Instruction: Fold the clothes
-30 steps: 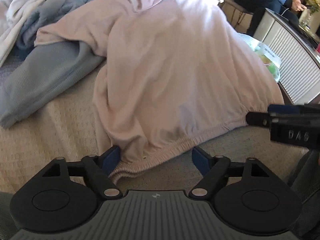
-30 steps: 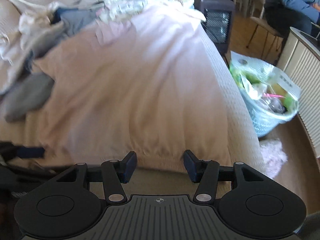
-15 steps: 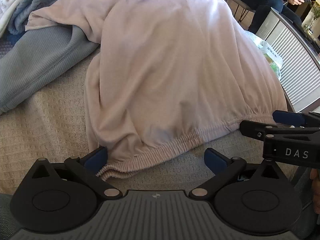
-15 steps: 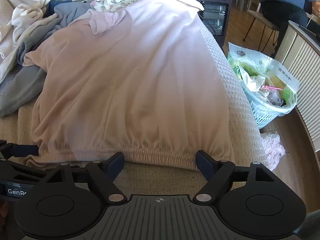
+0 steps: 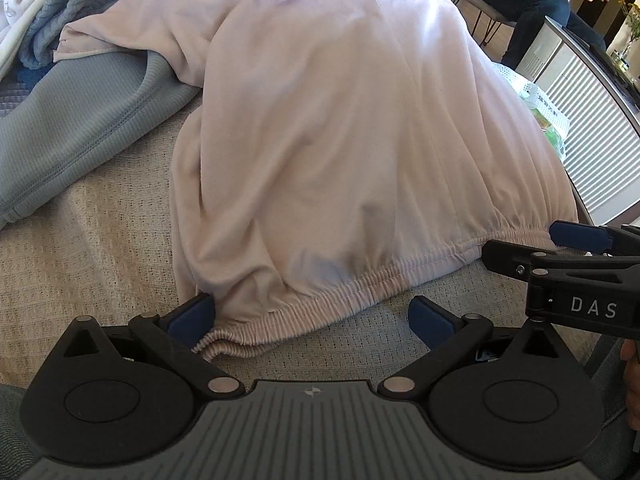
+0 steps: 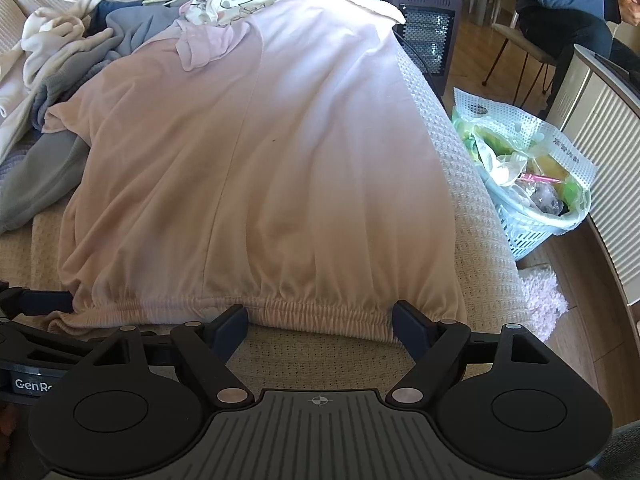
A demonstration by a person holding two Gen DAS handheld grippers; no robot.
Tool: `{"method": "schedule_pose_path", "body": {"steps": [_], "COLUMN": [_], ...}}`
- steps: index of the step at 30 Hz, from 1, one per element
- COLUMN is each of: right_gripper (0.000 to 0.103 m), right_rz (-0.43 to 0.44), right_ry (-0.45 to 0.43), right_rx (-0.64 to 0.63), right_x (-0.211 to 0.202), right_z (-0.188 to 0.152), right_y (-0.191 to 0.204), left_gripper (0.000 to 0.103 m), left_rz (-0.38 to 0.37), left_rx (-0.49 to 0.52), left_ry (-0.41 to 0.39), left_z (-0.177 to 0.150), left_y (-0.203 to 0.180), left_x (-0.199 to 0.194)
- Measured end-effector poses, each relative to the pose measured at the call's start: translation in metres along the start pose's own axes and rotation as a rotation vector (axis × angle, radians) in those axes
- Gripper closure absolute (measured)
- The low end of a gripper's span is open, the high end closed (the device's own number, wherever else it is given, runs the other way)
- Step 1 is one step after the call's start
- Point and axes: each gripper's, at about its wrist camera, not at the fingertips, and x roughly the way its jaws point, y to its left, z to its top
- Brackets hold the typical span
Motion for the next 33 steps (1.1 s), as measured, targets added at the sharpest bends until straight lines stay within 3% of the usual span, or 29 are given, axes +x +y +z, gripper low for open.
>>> {"method": "schedule_pose_path", "body": {"steps": [33], "right_gripper": [0.021], "right_rz": [-0.010], "right_ry": [-0.005], "right_rx": [0.004], "right_x": [0.001], "right_z": [0.001], "right_y": [-0.001], "left_gripper": [0.000], "left_rz": [0.038], "left_rx": [-0.013], "left_ry": [-0.001], "left_z": [0.005], "left_y": [-0.026], "left_x": [0.009]}}
